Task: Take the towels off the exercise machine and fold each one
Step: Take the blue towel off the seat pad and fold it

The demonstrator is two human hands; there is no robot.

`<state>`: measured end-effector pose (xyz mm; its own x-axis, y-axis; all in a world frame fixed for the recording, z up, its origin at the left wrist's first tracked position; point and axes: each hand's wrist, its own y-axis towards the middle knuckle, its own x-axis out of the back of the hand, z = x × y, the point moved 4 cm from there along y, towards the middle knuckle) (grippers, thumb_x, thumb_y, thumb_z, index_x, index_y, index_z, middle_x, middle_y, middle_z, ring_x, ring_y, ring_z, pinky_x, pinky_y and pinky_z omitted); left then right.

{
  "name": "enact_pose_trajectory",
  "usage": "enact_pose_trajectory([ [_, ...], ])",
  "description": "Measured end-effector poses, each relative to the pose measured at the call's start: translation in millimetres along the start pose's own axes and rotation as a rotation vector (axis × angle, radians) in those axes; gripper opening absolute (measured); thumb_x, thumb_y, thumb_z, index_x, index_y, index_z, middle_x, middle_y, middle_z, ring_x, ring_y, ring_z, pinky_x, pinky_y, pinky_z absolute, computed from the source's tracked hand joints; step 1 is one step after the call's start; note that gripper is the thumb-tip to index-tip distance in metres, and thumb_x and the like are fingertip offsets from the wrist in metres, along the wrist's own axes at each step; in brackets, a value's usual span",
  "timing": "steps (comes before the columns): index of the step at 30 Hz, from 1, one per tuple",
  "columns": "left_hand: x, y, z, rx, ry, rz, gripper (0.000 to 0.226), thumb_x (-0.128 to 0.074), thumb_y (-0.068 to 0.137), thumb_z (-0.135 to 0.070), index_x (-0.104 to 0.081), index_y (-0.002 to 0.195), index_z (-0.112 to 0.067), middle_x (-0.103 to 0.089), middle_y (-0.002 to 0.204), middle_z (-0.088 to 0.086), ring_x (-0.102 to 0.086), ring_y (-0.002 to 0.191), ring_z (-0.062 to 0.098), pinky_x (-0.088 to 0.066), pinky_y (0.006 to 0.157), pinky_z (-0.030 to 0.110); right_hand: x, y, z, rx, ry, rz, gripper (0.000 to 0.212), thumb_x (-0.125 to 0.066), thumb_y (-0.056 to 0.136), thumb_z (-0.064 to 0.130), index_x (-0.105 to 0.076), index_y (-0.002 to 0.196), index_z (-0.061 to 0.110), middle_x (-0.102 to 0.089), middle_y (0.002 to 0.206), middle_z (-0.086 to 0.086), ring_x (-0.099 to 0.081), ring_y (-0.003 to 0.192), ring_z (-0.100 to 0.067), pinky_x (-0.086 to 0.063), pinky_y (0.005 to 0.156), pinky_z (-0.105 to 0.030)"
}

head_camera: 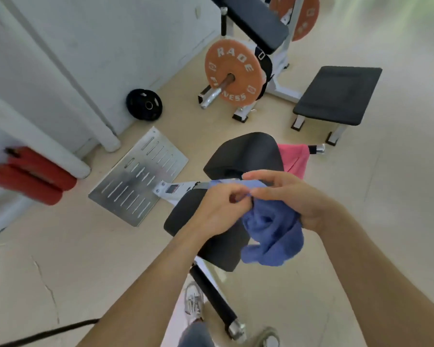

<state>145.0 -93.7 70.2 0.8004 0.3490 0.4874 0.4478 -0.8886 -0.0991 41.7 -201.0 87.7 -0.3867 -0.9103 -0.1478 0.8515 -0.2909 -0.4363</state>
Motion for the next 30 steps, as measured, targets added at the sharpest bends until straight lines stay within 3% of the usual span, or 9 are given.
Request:
enact_pose_trajectory([
  [3, 21.4, -21.6, -19.4, 0.154, -0.442, 0.067, 0.013, -0.062, 0.085, -0.018, -0.07, 0.075, -0.012, -0.062, 0.07, 0.006, -0.055, 0.066, 0.017, -0.045, 0.064, 0.032, -8.9, -15.0, 29.3, 0.043, 0.009, 0.188, 0.043, -0.06, 0.088, 0.015, -0.056, 0.131, 0.016, -0.066, 0.12, -0.02, -0.062, 0.113, -0.033, -0.05, 0.098, -0.041],
  [6, 40.2, -39.7, -26.3, 0.182, -0.561, 0.16, 0.014, -0.06, 0.077, -0.006, -0.068, 0.088, -0.007, -0.066, 0.083, 0.012, -0.061, 0.078, 0.025, -0.048, 0.071, 0.036, -23.9, -12.6, 55.0, 0.112, 0.045, 0.276, 0.054, -0.059, 0.081, 0.018, -0.053, 0.134, 0.012, -0.064, 0.111, -0.023, -0.063, 0.103, -0.03, -0.052, 0.09, -0.034],
  [10, 44.1, -60.1, -10.6, 0.292, -0.266, 0.258, 0.017, -0.054, 0.077, -0.003, -0.057, 0.093, 0.003, -0.058, 0.077, 0.005, -0.055, 0.073, 0.02, -0.046, 0.062, 0.03, -41.5, 7.4, 78.4, 0.201, 0.183, 0.054, 0.042, -0.054, 0.09, 0.012, -0.056, 0.131, 0.016, -0.062, 0.091, -0.011, -0.061, 0.084, -0.018, -0.054, 0.076, -0.023],
  [13, 58.4, -64.6, 7.3, 0.267, -0.448, 0.155, 0.027, -0.065, 0.078, -0.014, -0.064, 0.104, -0.008, -0.069, 0.099, 0.006, -0.066, 0.092, 0.023, -0.053, 0.083, 0.039, -49.4, 25.7, 84.6, 0.209, 0.246, -0.114, 0.037, -0.058, 0.091, 0.009, -0.058, 0.127, 0.018, -0.065, 0.104, -0.009, -0.065, 0.087, -0.018, -0.056, 0.076, -0.027],
  [18, 99.6, -68.3, 16.3, 0.228, -1.055, 0.037, 0.052, -0.085, 0.061, -0.031, -0.068, 0.099, 0.0, -0.064, 0.091, 0.018, -0.06, 0.082, 0.027, -0.049, 0.073, 0.033, -53.6, 58.2, 100.4, 0.122, -0.952, 0.3, 0.045, -0.068, 0.074, 0.015, -0.061, 0.114, 0.034, -0.068, 0.109, 0.004, -0.065, 0.098, -0.017, -0.053, 0.086, -0.033],
  [21, 116.5, -63.1, 14.4, 0.26, -0.837, -0.017, 0.018, -0.078, 0.067, -0.013, -0.072, 0.081, -0.003, -0.068, 0.068, 0.006, -0.063, 0.06, 0.012, -0.051, 0.058, 0.02, -54.7, 89.3, 100.3, 0.078, -1.462, 0.379, 0.015, -0.052, 0.071, 0.003, -0.057, 0.071, 0.017, -0.055, 0.068, -0.001, -0.047, 0.067, -0.02, -0.041, 0.063, -0.033],
  [24, 126.3, -47.2, 31.9, 0.432, -0.487, -0.226, 0.004, -0.072, 0.079, -0.008, -0.074, 0.077, -0.011, -0.066, 0.064, -0.002, -0.058, 0.058, 0.007, -0.047, 0.058, 0.017, -40.4, 139.4, 107.1, 0.196, -1.571, 0.22, 0.027, -0.048, 0.077, 0.001, -0.042, 0.056, 0.017, -0.045, 0.057, -0.003, -0.042, 0.062, -0.022, -0.032, 0.055, -0.03],
  [26, 127.7, -35.7, 50.8, 0.544, -0.152, -0.367, 0.01, -0.067, 0.083, -0.008, -0.071, 0.075, -0.01, -0.061, 0.058, -0.007, -0.05, 0.054, 0.004, -0.041, 0.056, 0.015, -29.5, 172.6, 107.1, 0.214, -1.587, 0.204, 0.031, -0.048, 0.087, 0.008, -0.044, 0.06, 0.02, -0.047, 0.06, -0.001, -0.049, 0.065, -0.022, -0.036, 0.056, -0.029],
  [30, 110.4, -21.1, 79.0, 0.773, 0.428, -0.298, 0.014, -0.057, 0.081, -0.014, -0.064, 0.072, -0.007, -0.066, 0.074, 0.01, -0.059, 0.071, 0.023, -0.049, 0.068, 0.031, -5.4, 207.5, 96.6, 0.017, -1.239, 0.27, 0.016, -0.047, 0.093, 0.005, -0.057, 0.096, 0.017, -0.059, 0.087, -0.005, -0.061, 0.072, -0.022, -0.056, 0.056, -0.029],
])
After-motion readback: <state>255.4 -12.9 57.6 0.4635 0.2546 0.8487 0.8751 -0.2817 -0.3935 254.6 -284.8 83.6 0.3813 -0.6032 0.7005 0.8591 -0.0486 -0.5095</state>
